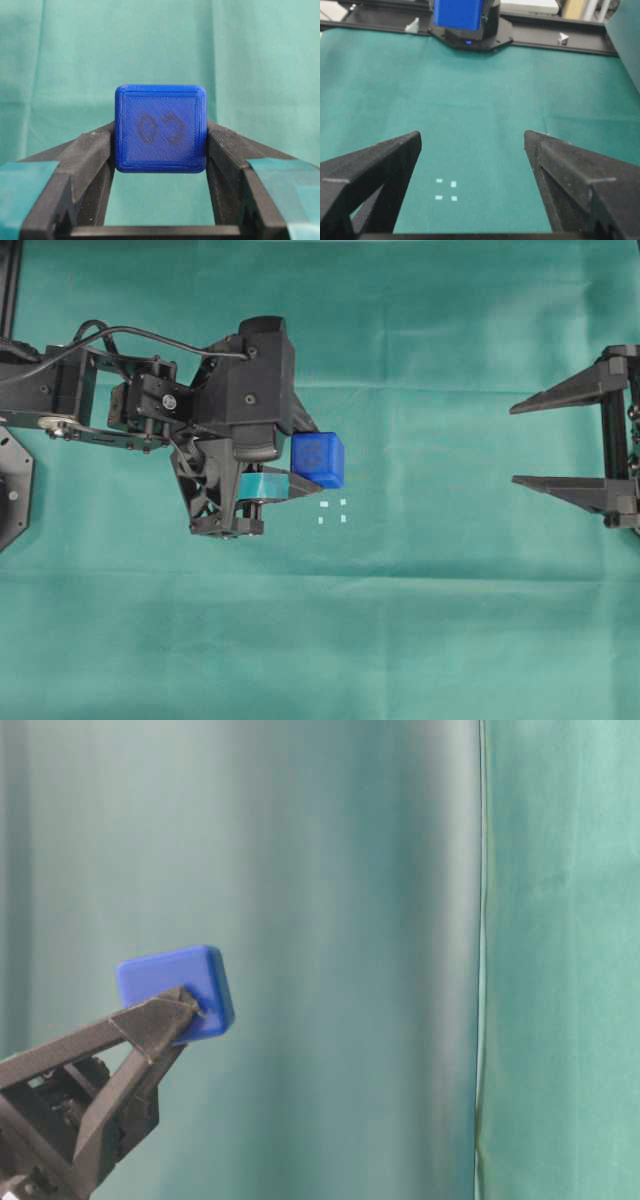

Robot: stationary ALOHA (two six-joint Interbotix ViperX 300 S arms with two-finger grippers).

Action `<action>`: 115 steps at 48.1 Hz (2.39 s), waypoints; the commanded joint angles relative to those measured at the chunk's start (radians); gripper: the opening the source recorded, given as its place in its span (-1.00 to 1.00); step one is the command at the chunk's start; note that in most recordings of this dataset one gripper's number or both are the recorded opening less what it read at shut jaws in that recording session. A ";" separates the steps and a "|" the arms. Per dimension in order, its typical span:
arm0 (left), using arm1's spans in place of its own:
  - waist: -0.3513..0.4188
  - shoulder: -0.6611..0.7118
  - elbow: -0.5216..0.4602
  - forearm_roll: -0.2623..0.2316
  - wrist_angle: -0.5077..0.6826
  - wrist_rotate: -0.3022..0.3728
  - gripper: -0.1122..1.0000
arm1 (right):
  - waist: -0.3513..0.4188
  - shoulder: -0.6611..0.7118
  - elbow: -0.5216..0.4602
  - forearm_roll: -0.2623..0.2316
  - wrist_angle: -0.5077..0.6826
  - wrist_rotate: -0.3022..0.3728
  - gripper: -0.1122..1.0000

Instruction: Handover the blue block to the right arm after grasping it with the left arm, then place it in the designated position.

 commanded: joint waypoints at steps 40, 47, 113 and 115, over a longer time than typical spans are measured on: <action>-0.002 -0.025 -0.021 0.003 -0.008 -0.003 0.04 | -0.002 0.009 -0.029 0.002 -0.003 0.000 0.88; -0.002 -0.025 -0.021 0.003 -0.009 -0.003 0.04 | -0.002 0.008 -0.029 0.000 -0.003 0.000 0.88; -0.003 -0.206 0.299 -0.008 -0.569 -0.032 0.04 | -0.002 0.006 -0.046 -0.058 -0.003 -0.006 0.88; -0.003 -0.206 0.299 -0.008 -0.569 -0.032 0.04 | -0.002 0.006 -0.046 -0.058 -0.003 -0.008 0.88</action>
